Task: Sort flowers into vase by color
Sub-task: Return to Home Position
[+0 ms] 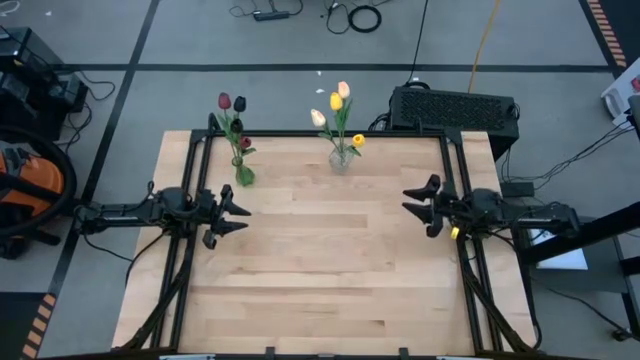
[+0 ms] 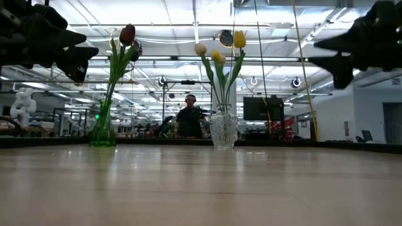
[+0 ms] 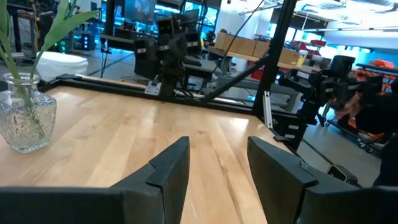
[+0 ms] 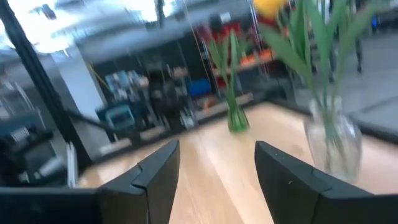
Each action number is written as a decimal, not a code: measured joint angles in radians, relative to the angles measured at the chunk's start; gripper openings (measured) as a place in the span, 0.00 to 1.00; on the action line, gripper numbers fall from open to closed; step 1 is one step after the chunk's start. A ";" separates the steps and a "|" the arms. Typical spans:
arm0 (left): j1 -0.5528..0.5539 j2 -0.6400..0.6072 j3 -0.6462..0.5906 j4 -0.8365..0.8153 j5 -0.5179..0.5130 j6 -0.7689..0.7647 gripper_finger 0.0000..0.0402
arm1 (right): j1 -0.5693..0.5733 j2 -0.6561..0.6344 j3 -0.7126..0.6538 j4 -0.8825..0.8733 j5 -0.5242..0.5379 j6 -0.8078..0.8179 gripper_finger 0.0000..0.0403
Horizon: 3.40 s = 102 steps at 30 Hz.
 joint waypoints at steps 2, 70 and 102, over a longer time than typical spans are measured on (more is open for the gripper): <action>0.000 0.000 0.000 0.000 0.000 0.000 0.42 | 0.000 0.006 -0.001 -0.062 0.002 0.008 0.50; 0.000 0.002 0.000 0.000 0.000 0.000 0.42 | -0.001 0.033 0.004 -0.087 0.000 -0.029 0.50; 0.000 0.002 0.000 0.000 0.000 0.000 0.42 | -0.001 0.033 0.004 -0.087 0.000 -0.029 0.50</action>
